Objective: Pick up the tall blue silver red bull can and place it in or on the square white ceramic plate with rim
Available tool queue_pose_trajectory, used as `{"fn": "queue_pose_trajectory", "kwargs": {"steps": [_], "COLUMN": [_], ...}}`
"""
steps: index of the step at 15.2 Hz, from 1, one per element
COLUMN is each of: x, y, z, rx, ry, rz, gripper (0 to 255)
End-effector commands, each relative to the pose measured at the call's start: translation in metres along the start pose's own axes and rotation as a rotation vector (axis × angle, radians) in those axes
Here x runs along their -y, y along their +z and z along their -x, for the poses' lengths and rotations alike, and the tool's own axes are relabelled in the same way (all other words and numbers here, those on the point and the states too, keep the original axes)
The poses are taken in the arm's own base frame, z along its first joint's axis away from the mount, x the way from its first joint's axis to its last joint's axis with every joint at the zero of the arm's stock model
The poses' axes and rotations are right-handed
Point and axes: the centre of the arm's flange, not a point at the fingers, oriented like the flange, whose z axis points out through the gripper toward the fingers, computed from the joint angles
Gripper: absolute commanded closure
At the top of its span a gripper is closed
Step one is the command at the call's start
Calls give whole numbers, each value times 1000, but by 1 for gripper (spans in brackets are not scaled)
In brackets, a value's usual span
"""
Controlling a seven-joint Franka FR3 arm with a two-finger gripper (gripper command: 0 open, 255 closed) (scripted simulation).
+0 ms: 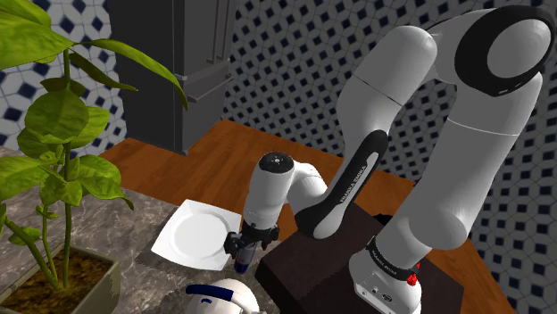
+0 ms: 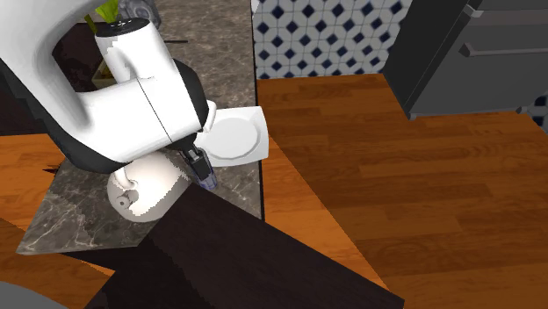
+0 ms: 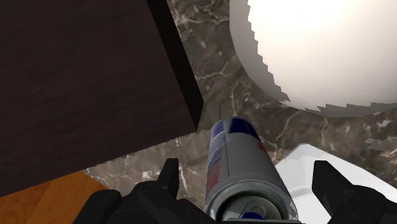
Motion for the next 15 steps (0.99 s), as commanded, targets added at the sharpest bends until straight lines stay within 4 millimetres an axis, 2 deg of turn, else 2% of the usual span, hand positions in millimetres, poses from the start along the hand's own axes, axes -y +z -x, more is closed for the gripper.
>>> {"fn": "queue_pose_trajectory", "kwargs": {"steps": [1,3,4,13,15], "x": [0,0,0,0,0], "y": [0,0,0,0,-10], "z": [0,0,0,0,0], "rx": [0,0,0,0,0], "ry": [0,0,0,0,0], "rz": [0,0,0,0,0], "gripper": [0,0,255,255,255]}}
